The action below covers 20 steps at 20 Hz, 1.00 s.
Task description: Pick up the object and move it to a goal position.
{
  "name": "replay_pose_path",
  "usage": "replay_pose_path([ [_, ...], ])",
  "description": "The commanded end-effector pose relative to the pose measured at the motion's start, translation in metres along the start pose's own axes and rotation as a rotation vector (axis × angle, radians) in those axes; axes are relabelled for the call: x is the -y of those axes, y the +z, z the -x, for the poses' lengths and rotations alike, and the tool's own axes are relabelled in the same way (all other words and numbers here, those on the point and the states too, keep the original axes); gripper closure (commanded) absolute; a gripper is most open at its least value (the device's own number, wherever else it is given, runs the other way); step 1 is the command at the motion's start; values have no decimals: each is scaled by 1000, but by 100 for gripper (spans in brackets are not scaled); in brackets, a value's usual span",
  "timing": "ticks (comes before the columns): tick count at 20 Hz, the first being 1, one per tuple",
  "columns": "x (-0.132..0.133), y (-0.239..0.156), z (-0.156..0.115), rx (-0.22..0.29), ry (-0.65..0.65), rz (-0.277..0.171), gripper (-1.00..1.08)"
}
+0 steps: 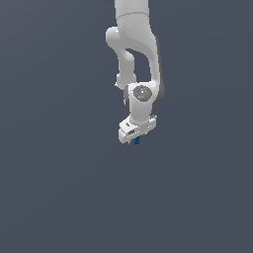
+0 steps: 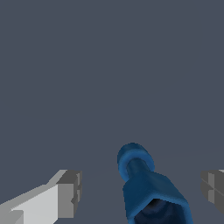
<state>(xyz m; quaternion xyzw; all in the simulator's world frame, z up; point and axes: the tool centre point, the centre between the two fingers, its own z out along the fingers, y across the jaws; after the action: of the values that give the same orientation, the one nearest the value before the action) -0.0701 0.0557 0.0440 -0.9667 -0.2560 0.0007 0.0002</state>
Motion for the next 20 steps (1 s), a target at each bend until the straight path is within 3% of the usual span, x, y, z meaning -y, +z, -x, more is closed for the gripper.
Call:
replay_pose_path([
  [1, 0, 1, -1, -1, 0, 1, 108],
  [13, 0, 0, -1, -2, -1, 1, 108],
  [20, -5, -22, -4, -2, -1, 1, 108],
])
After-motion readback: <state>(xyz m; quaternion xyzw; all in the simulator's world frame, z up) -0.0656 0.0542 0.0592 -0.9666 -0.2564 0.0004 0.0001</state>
